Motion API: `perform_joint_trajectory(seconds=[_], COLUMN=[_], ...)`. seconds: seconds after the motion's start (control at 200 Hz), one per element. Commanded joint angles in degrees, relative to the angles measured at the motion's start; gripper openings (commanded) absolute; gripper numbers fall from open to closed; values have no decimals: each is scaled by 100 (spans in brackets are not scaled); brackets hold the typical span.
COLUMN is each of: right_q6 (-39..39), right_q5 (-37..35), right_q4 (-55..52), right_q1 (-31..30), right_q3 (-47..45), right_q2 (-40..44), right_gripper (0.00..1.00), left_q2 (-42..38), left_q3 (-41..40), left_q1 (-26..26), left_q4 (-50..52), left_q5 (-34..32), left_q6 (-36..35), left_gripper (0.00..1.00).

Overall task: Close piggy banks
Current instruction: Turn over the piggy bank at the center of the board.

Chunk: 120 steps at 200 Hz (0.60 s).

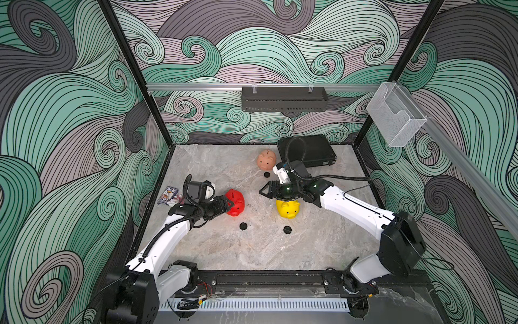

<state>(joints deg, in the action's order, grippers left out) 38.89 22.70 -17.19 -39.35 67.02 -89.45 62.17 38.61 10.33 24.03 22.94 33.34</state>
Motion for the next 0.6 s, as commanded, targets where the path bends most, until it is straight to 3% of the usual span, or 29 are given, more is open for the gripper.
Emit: perform_joint_trajectory(seconds=[0.0, 0.595], right_q6=[-180, -170], right_q5=[61, 121], right_q4=[-202, -247], right_q1=[-111, -266], right_q3=[289, 923], right_q2=[-248, -1201], right_gripper=[67, 61], left_q2=[86, 955], left_q3=[273, 533], left_q1=[57, 75], left_q4=[-11, -371], left_q5=[-415, -475], left_q6=[-144, -218], left_gripper=[66, 57])
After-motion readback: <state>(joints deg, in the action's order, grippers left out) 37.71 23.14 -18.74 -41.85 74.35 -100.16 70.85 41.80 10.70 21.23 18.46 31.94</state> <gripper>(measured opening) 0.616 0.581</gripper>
